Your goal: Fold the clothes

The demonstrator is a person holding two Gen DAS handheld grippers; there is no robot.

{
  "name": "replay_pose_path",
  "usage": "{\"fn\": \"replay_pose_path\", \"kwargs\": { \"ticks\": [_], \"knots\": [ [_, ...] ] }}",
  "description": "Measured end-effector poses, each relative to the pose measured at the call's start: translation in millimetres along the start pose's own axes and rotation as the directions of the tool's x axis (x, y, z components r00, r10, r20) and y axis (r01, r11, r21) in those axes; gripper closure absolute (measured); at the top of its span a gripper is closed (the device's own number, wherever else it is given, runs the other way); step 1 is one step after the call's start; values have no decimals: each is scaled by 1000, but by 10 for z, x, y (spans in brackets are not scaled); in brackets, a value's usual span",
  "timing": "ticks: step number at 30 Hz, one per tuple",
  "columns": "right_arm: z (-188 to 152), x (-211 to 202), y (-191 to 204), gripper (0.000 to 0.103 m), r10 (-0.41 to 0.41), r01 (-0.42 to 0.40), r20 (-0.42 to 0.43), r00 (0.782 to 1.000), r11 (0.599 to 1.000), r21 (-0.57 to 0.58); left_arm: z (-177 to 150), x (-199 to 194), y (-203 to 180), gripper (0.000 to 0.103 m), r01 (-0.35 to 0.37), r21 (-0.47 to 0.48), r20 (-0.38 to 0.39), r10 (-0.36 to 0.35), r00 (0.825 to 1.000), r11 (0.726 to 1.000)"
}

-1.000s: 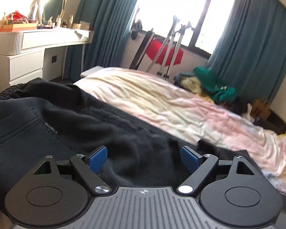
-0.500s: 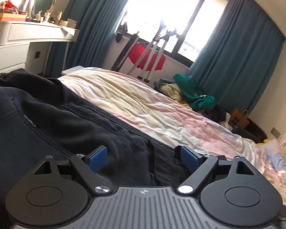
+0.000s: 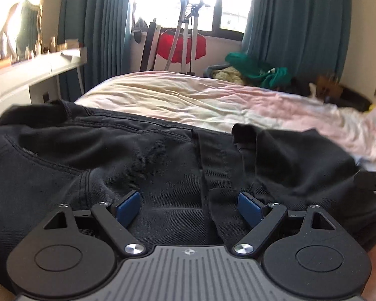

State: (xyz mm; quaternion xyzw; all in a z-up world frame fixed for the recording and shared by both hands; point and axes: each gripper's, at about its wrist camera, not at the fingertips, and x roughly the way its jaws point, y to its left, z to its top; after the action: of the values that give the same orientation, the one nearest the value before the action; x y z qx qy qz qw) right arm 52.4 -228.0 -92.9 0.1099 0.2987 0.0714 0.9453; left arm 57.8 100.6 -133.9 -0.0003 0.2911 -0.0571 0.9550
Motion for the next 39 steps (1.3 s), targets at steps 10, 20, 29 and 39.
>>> {"fn": "replay_pose_path", "kwargs": {
  "ticks": [10,20,29,39],
  "knots": [
    [-145,216,-101,28,-19,22,-97,995,999,38,-67,-479,136,16,-25,-53,2,25,1000,998],
    [-150,74,-189,29,-6,13,-95,995,997,72,25,-1008,1243,9,-107,-547,-176,12,984,830],
    [-155,11,-192,29,-36,42,-90,995,997,62,-210,-645,2228,4,-81,-903,-87,4,996,422],
    [-85,-29,-91,28,-89,89,3,996,996,14,-184,-380,2574,29,-65,-909,0,155,988,412]
  ]
}}
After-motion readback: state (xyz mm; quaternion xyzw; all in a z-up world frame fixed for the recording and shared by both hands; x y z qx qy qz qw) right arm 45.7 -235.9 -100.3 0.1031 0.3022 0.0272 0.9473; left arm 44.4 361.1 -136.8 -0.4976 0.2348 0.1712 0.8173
